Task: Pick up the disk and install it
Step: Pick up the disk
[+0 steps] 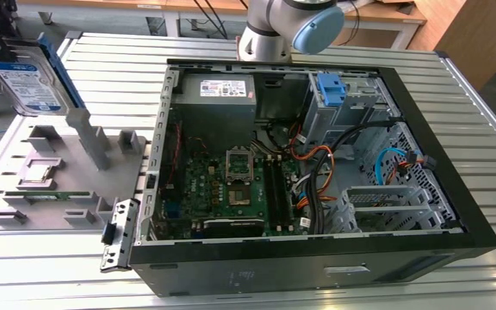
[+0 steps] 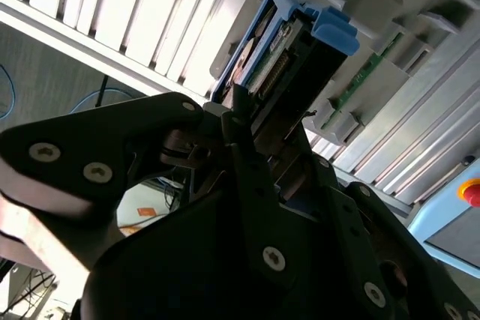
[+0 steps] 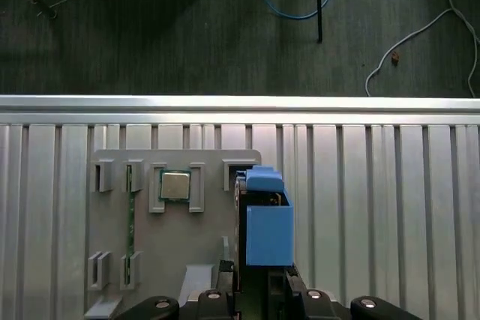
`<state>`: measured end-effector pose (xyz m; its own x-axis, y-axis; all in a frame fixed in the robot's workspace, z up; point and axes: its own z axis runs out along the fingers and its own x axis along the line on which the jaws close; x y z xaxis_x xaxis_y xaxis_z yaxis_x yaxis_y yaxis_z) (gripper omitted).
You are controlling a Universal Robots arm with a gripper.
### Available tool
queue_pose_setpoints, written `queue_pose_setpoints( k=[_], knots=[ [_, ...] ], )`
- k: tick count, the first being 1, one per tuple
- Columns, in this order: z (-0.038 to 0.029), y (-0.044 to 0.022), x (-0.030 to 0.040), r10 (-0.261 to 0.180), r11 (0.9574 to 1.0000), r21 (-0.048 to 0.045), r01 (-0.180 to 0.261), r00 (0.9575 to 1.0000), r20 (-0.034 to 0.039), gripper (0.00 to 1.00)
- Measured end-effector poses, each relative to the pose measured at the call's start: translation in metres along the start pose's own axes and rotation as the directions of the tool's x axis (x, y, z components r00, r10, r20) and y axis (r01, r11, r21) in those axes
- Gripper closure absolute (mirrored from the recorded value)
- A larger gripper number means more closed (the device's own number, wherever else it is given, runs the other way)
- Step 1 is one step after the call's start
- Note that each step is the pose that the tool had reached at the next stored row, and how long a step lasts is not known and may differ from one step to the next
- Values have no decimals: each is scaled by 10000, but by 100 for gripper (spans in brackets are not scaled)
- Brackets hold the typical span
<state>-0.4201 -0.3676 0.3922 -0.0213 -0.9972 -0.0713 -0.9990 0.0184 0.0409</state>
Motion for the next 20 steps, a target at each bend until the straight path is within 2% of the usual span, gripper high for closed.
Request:
queue_pose_setpoints(
  k=[20],
  knots=[
    [-523,21,-38,-1,10000,-1,1,10000,49,65]
  ],
)
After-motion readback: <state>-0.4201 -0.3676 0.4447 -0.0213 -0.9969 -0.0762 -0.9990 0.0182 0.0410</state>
